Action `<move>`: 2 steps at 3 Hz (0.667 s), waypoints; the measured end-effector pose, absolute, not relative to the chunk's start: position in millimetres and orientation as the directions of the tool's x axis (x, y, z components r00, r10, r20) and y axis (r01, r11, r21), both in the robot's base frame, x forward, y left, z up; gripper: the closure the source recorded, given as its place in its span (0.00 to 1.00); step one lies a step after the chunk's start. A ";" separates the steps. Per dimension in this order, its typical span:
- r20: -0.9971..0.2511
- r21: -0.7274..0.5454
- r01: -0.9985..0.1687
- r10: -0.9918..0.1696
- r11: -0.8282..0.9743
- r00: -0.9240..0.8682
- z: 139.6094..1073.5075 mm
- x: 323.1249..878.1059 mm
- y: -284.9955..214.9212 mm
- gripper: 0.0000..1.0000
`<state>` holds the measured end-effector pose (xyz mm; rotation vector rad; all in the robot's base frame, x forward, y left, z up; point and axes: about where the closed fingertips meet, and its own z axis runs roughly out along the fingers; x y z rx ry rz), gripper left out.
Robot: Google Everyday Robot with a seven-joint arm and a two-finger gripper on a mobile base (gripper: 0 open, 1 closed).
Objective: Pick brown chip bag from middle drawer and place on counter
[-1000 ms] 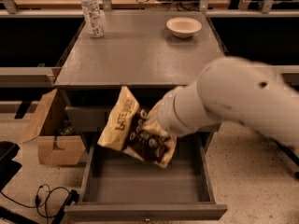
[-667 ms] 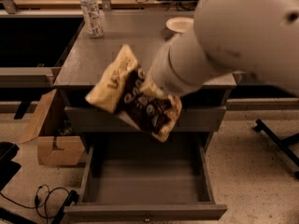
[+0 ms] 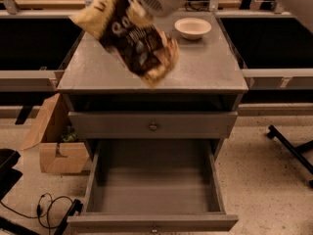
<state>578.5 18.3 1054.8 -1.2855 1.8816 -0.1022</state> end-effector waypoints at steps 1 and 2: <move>-0.579 -0.530 -0.690 -0.805 0.493 -0.132 1076.0 645.1 40.0 1.00; -0.553 -0.555 -0.674 -0.822 0.488 -0.139 1064.7 707.1 59.9 1.00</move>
Offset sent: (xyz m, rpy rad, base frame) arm 0.2062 0.0641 -0.0056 -0.0887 -0.0754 -0.0829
